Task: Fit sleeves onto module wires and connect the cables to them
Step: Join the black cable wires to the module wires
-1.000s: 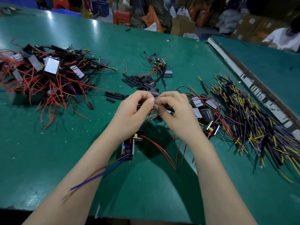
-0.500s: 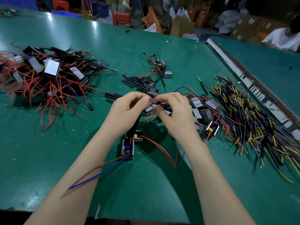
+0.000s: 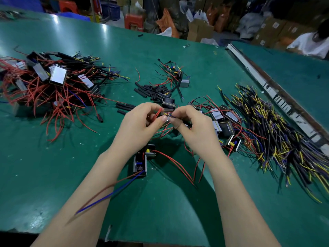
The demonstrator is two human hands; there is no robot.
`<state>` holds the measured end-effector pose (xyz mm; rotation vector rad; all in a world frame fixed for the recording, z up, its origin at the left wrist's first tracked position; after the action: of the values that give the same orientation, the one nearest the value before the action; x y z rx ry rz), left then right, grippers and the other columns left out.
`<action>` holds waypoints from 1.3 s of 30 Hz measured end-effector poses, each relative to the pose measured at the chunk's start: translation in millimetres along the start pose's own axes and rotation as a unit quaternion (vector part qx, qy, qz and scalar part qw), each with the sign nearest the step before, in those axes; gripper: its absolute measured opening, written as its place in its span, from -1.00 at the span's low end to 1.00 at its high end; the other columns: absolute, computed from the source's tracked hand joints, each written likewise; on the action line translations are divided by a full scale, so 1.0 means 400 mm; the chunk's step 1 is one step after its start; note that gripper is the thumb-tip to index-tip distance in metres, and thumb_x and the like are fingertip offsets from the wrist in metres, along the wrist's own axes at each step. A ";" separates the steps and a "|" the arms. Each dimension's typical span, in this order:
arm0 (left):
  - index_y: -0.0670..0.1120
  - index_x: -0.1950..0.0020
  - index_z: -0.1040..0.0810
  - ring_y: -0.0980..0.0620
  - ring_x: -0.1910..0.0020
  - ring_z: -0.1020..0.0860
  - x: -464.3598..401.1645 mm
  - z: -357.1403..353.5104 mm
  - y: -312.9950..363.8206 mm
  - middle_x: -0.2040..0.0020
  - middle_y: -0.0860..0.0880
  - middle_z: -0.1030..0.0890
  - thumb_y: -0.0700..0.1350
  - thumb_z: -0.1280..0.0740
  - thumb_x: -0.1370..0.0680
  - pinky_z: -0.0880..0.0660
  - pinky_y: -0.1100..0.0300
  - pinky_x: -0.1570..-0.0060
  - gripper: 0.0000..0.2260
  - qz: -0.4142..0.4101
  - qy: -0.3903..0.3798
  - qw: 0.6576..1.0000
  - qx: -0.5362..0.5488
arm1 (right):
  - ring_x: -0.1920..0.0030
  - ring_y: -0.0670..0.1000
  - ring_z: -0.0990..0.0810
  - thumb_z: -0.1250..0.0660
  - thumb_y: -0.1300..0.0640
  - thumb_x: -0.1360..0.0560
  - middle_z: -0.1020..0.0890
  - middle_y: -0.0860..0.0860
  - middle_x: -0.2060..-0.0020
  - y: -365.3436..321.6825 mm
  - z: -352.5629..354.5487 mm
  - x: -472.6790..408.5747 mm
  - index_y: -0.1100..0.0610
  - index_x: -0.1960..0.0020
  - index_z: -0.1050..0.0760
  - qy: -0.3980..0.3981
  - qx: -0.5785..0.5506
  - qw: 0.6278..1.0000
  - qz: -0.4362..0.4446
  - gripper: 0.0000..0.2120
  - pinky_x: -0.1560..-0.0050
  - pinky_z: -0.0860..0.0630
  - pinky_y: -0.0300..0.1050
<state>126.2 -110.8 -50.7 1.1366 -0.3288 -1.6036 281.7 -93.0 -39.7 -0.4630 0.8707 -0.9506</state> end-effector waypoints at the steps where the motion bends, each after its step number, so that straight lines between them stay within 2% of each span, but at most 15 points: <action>1: -0.03 -0.03 -0.56 0.25 0.27 -0.43 -0.001 0.000 0.000 0.22 0.12 -0.49 -0.05 -0.40 -0.50 -0.35 0.39 0.20 -0.86 -0.005 0.000 1.000 -0.007 | 0.14 -0.05 -0.56 -0.39 0.15 -0.52 -0.60 -0.12 0.20 -0.001 0.000 0.000 0.13 -0.01 -0.56 -0.004 0.020 1.000 0.012 -0.90 0.06 -0.51 -0.08; 3: -0.06 -0.02 -0.57 0.23 0.26 -0.43 -0.002 0.001 0.002 0.17 0.07 -0.52 -0.08 -0.41 -0.50 -0.36 0.38 0.20 -0.86 -0.013 0.002 1.000 -0.015 | 0.09 0.05 -0.55 -0.38 0.15 -0.52 -0.63 -0.06 0.15 -0.003 0.003 0.001 0.15 -0.01 -0.58 0.001 0.060 0.998 0.033 -0.90 0.04 -0.48 0.01; 6: -0.10 -0.01 -0.55 0.30 0.24 -0.43 0.000 0.002 0.009 0.14 0.04 -0.52 -0.16 -0.41 -0.49 -0.32 0.50 0.20 -0.87 -0.023 0.007 1.000 -0.010 | 0.08 0.11 -0.53 -0.36 0.19 -0.51 -0.65 0.00 0.13 -0.015 0.004 0.005 0.18 0.01 -0.59 0.028 0.113 0.990 0.076 -0.91 0.05 -0.46 0.09; 11: -0.09 0.02 -0.53 0.36 0.24 -0.43 0.004 -0.002 0.016 0.17 0.08 -0.53 -0.18 -0.40 -0.49 -0.30 0.54 0.20 -0.89 -0.015 0.007 1.000 -0.019 | 0.07 0.14 -0.57 -0.31 0.23 -0.53 -0.67 0.05 0.12 -0.018 -0.001 0.004 0.22 0.02 -0.59 0.040 0.133 0.986 0.089 -0.89 0.04 -0.46 0.10; 14: -0.02 0.03 -0.44 0.28 0.28 -0.45 0.005 -0.003 0.010 0.19 0.11 -0.54 -0.14 -0.40 -0.49 -0.34 0.45 0.22 -0.84 0.012 0.006 1.000 0.007 | 0.03 0.16 -0.58 -0.32 0.27 -0.52 -0.65 0.07 0.08 -0.019 0.003 0.003 0.25 0.05 -0.58 0.055 0.123 0.985 0.108 -0.92 0.05 -0.48 0.18; 17: -0.02 0.06 -0.42 0.16 0.26 -0.46 0.005 -0.004 0.009 0.20 0.13 -0.53 -0.13 -0.39 -0.50 -0.40 0.21 0.16 -0.85 0.015 0.012 1.000 0.007 | -0.02 0.18 -0.56 -0.34 0.26 -0.51 -0.61 0.12 0.02 -0.026 0.006 0.005 0.25 0.06 -0.60 0.097 0.101 0.984 0.112 -0.92 0.03 -0.47 0.21; 19: -0.04 0.07 -0.46 0.14 0.24 -0.45 0.005 -0.006 0.017 0.20 0.12 -0.50 -0.16 -0.40 -0.50 -0.41 0.19 0.14 -0.87 -0.006 0.017 1.000 0.004 | -0.03 0.17 -0.53 -0.34 0.22 -0.51 -0.59 0.09 0.01 -0.032 0.000 0.009 0.22 0.07 -0.60 0.115 0.095 0.985 0.092 -0.91 0.03 -0.44 0.18; 22: -0.10 0.06 -0.54 0.16 0.26 -0.39 0.007 -0.004 0.034 0.17 0.09 -0.49 -0.15 -0.45 -0.46 -0.34 0.42 0.15 -0.87 -0.044 0.042 0.998 0.001 | -0.09 0.13 -0.45 -0.30 0.12 -0.55 -0.57 0.02 -0.03 -0.028 -0.007 0.010 0.16 0.06 -0.59 0.121 0.067 0.990 0.035 -0.87 -0.04 -0.36 0.11; 23: -0.12 0.06 -0.57 0.18 0.24 -0.40 0.007 -0.002 0.037 0.17 0.09 -0.49 -0.14 -0.46 -0.45 -0.33 0.44 0.15 -0.86 -0.049 0.056 0.997 0.005 | -0.10 0.13 -0.44 -0.30 0.11 -0.55 -0.56 0.02 -0.04 -0.026 -0.006 0.010 0.15 0.06 -0.59 0.124 0.059 0.990 0.025 -0.86 -0.06 -0.34 0.09; 27: -0.15 0.07 -0.61 0.10 0.20 -0.47 0.010 0.009 0.042 0.15 0.04 -0.54 -0.15 -0.44 -0.46 -0.40 0.30 0.12 -0.90 -0.057 0.090 0.994 0.009 | -0.13 0.15 -0.43 -0.32 0.10 -0.55 -0.56 0.03 -0.05 -0.026 -0.008 0.008 0.15 0.06 -0.59 0.118 0.047 0.992 0.007 -0.87 -0.09 -0.29 0.00; 31: -0.14 0.05 -0.62 0.05 0.20 -0.49 0.012 0.011 0.051 0.12 0.01 -0.55 -0.18 -0.42 -0.49 -0.41 0.31 0.10 -0.93 -0.062 0.093 0.994 0.021 | -0.14 0.15 -0.43 -0.33 0.12 -0.55 -0.57 0.03 -0.05 -0.027 -0.012 0.007 0.15 0.06 -0.60 0.114 0.051 0.992 -0.002 -0.88 -0.08 -0.26 -0.05; 35: -0.11 0.03 -0.61 0.08 0.18 -0.48 0.014 0.007 0.050 0.11 0.03 -0.55 -0.17 -0.37 -0.53 -0.39 0.36 0.11 -0.94 -0.042 0.095 0.994 0.040 | -0.14 0.16 -0.43 -0.34 0.12 -0.55 -0.57 0.06 -0.05 -0.032 -0.012 0.010 0.15 0.04 -0.61 0.110 0.055 0.992 0.006 -0.88 -0.10 -0.28 -0.01; 39: 0.03 0.05 -0.56 0.07 0.16 -0.50 0.013 0.003 0.038 0.13 0.12 -0.52 -0.12 -0.35 -0.55 -0.42 0.28 0.10 -0.95 -0.003 0.095 0.993 0.073 | -0.13 0.18 -0.43 -0.33 0.14 -0.54 -0.57 0.08 -0.04 -0.041 -0.014 0.010 0.17 0.05 -0.61 0.102 0.051 0.993 0.012 -0.88 -0.13 -0.31 0.04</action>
<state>134.6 -121.4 -41.9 1.3927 -0.3215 -1.4811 269.9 -104.9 -33.3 -0.2693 1.0034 -1.0270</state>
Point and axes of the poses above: each hand's wrist, its own x-axis away from the middle knuckle, its own z-axis out of the back of the hand, y = z × x, the point moved 5 cm from there along -x, towards the middle knuckle
